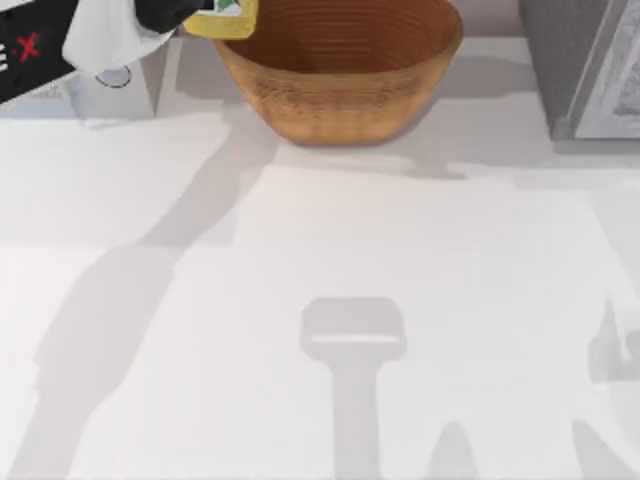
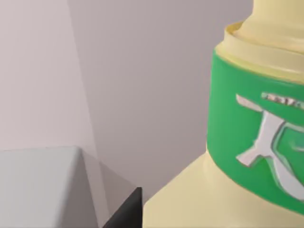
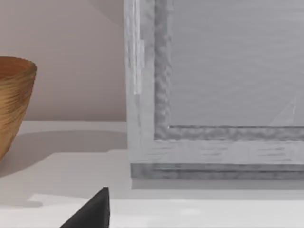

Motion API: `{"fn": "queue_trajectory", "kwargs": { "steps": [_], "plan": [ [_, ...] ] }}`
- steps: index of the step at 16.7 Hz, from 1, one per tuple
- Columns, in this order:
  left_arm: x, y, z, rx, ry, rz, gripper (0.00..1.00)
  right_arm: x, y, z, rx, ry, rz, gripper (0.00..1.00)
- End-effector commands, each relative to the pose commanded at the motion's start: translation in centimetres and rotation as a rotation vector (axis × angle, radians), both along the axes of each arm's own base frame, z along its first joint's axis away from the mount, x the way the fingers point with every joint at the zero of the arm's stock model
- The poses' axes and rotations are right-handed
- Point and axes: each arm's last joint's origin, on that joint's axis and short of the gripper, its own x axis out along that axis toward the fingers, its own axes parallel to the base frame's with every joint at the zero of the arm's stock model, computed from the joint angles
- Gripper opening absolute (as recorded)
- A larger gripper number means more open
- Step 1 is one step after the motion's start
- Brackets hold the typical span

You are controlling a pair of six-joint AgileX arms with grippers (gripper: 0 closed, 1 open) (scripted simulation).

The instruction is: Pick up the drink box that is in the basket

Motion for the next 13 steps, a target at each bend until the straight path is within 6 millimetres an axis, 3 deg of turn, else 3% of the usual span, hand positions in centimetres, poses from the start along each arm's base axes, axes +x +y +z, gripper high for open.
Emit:
{"fn": "queue_trajectory", "kwargs": {
  "steps": [3,5,7,10,13],
  "plan": [
    [-5.3,5.9,3.2,-0.036,-0.036,0.023,0.0,0.0,0.0,0.0,0.0,0.0,0.0,1.0],
    [-10.3,9.7,4.9,-0.068,-0.092,0.032,0.0,0.0,0.0,0.0,0.0,0.0,0.0,1.0],
    [-15.9,13.0,5.0,-0.09,-0.151,0.033,0.0,0.0,0.0,0.0,0.0,0.0,0.0,1.0],
    [-23.6,16.2,1.1,-0.093,-0.198,0.023,0.0,0.0,0.0,0.0,0.0,0.0,0.0,1.0],
    [-28.1,17.7,-5.3,-0.076,-0.195,0.013,0.0,0.0,0.0,0.0,0.0,0.0,0.0,1.0]
  ]
}}
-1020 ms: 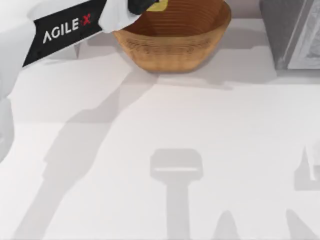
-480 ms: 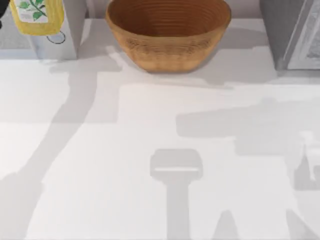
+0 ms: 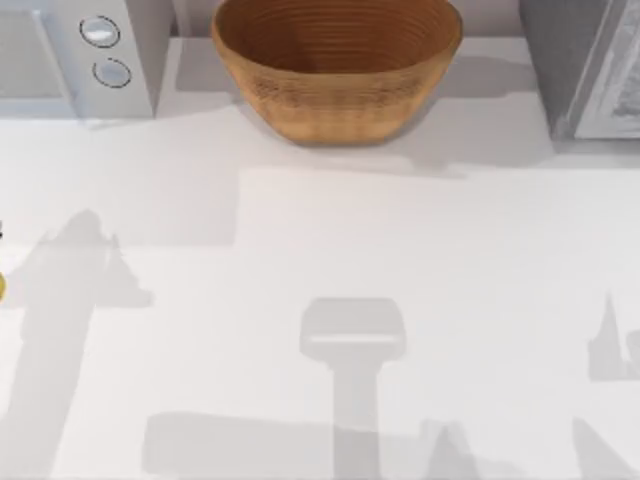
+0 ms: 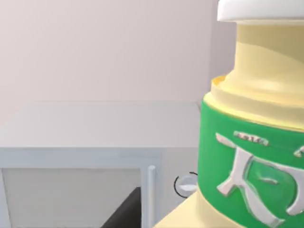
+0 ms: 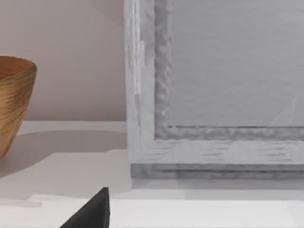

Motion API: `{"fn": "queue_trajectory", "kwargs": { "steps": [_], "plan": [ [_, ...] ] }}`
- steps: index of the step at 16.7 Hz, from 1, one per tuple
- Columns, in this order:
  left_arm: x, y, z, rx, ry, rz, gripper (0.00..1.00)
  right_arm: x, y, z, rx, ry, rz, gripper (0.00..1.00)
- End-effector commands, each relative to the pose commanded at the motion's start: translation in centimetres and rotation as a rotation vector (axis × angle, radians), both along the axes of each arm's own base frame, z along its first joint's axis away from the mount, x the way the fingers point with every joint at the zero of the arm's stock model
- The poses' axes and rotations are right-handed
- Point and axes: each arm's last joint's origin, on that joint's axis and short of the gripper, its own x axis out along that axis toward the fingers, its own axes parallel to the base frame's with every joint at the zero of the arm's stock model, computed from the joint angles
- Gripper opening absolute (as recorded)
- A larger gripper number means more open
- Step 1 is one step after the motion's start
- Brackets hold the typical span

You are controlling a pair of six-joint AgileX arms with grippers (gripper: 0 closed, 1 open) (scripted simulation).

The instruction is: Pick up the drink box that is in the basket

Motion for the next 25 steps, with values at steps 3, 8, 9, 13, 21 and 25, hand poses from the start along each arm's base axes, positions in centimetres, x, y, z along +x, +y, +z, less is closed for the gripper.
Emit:
{"fn": "queue_trajectory", "kwargs": {
  "steps": [3,8,9,13,21,25],
  "plan": [
    [-1.8,0.7,-5.9,0.011,0.029,0.0,0.0,0.0,0.0,0.0,0.0,0.0,0.0,1.0],
    [-2.2,1.2,-10.6,0.003,0.062,0.013,0.0,0.0,0.0,0.0,0.0,0.0,0.0,1.0],
    [-2.2,1.2,-10.7,0.002,0.062,0.014,0.0,0.0,0.0,0.0,0.0,0.0,0.0,1.0],
    [-2.2,1.2,-10.8,0.004,0.066,0.013,0.0,0.0,0.0,0.0,0.0,0.0,0.0,1.0],
    [-0.6,1.0,-9.0,0.013,0.002,0.14,0.0,0.0,0.0,0.0,0.0,0.0,0.0,1.0],
    [1.1,0.5,-6.8,-0.021,-0.116,0.28,0.0,0.0,0.0,0.0,0.0,0.0,0.0,1.0]
  ]
}}
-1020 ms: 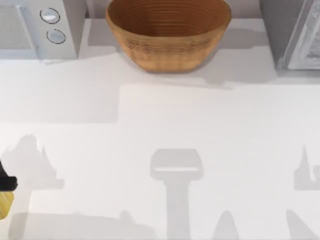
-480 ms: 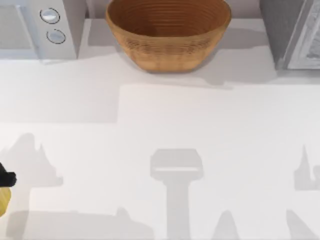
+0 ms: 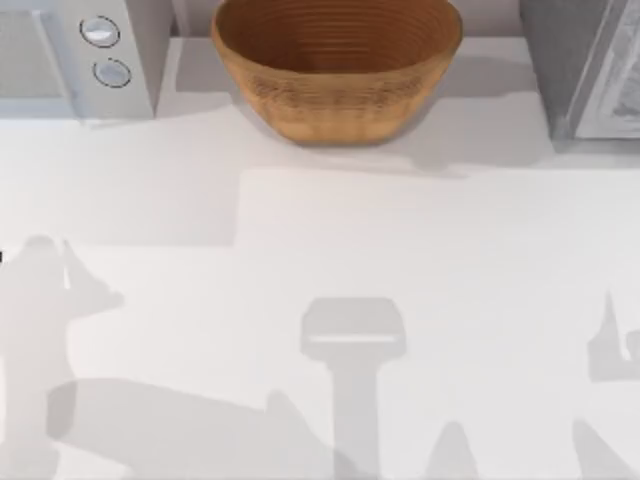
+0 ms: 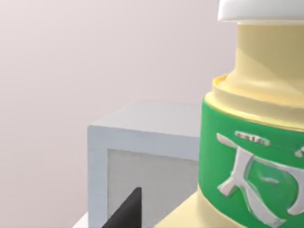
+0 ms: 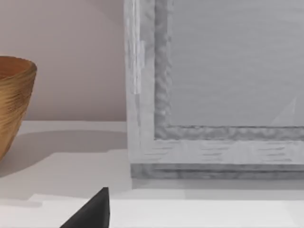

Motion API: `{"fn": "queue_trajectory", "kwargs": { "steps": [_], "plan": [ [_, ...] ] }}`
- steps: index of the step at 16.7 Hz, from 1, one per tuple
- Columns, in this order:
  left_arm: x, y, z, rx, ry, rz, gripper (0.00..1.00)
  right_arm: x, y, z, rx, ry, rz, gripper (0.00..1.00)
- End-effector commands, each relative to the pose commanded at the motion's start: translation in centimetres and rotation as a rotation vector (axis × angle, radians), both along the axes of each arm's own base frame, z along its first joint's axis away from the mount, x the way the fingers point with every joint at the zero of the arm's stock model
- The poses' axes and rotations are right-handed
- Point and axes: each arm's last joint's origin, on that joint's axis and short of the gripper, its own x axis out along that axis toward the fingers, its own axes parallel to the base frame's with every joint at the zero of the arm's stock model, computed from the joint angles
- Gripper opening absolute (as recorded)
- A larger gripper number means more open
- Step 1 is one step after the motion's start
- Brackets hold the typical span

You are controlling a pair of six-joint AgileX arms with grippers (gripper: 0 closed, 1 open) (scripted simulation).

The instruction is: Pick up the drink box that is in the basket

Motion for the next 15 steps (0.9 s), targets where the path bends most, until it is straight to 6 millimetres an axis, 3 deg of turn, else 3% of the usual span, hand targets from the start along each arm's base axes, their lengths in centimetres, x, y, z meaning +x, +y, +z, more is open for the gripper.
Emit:
{"fn": "queue_trajectory", "kwargs": {
  "steps": [3,8,15],
  "plan": [
    [1.6,-0.4,0.0,-0.02,-0.014,0.121,0.0,0.0,0.0,0.0,0.0,0.0,0.0,1.0],
    [3.4,-1.3,-1.8,0.001,0.048,0.286,0.0,0.0,0.0,0.0,0.0,0.0,0.0,1.0],
    [4.2,-2.0,-2.1,0.009,0.039,0.332,0.0,0.0,0.0,0.0,0.0,0.0,0.0,1.0]
  ]
}}
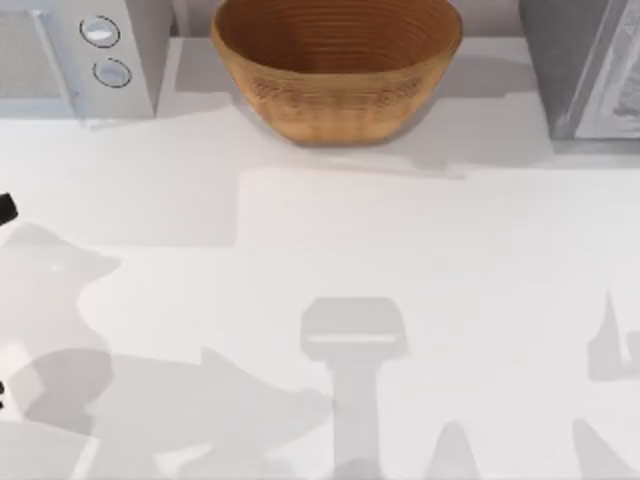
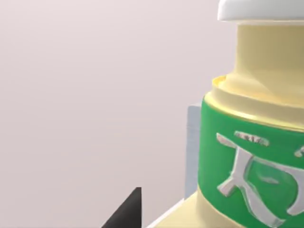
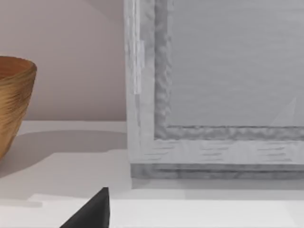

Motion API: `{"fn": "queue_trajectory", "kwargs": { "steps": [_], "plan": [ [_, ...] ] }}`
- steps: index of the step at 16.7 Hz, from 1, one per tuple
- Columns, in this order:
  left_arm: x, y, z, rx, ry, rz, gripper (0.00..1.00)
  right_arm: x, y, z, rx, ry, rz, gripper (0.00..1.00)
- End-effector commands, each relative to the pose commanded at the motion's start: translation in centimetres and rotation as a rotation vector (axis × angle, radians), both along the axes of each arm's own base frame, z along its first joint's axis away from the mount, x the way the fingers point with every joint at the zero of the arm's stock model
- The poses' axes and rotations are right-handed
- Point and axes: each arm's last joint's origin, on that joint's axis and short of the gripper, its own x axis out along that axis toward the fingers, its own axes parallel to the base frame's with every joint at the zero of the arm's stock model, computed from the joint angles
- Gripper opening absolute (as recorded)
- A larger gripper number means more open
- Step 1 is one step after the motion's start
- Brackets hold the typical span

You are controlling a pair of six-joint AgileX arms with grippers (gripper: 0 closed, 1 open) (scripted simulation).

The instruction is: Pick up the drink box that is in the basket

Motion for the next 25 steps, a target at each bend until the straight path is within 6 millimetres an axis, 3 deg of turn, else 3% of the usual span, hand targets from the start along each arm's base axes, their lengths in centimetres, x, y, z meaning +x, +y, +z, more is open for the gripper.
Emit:
{"fn": "queue_trajectory", "kwargs": {
  "steps": [7,20,25],
  "plan": [
    [0.5,0.3,-0.4,-0.003,-0.009,0.001,0.0,0.0,0.0,0.0,0.0,0.0,0.0,1.0],
    [3.4,2.3,-4.5,0.003,0.009,0.008,0.0,0.0,0.0,0.0,0.0,0.0,0.0,1.0],
    [3.6,2.6,-4.8,0.0,0.0,0.0,0.0,0.0,0.0,0.0,0.0,0.0,0.0,1.0]
  ]
}}
